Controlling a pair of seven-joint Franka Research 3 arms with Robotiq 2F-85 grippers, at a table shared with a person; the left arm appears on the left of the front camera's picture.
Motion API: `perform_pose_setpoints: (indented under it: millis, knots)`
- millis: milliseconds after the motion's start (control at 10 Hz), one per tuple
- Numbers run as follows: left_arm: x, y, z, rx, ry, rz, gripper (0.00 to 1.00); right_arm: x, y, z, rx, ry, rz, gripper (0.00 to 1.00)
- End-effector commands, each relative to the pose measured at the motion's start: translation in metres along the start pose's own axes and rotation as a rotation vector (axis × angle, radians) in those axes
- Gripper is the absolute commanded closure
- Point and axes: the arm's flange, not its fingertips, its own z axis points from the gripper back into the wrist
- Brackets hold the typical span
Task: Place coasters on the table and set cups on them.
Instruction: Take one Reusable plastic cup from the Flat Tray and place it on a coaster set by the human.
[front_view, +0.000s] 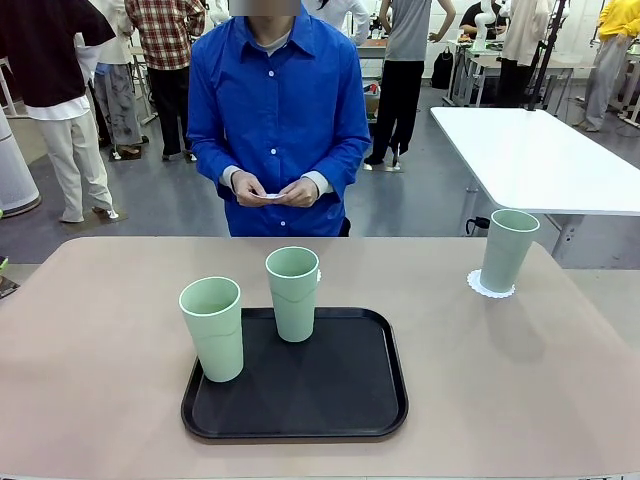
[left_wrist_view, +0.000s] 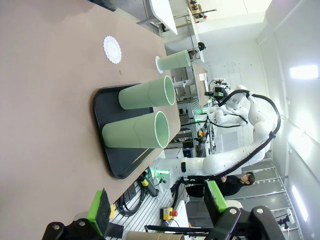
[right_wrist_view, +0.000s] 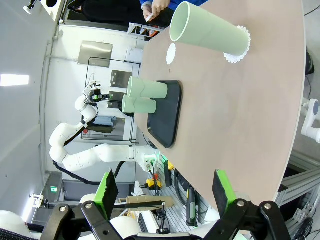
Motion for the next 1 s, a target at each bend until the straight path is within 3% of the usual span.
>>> perform_pose_setpoints:
  millis: [0,900]
  knots:
    - [-0.0011,-0.0013,0.0006,-0.011,-0.003,-0.008,0.00,-0.0021,0.0003,0.0002,0.003,0.009,-0.003,0.00]
    - [-0.0011,-0.0013,0.0006,-0.011,-0.003,-0.008,0.00,-0.0021,0.0003,0.0002,0.003,0.009,-0.003,0.00]
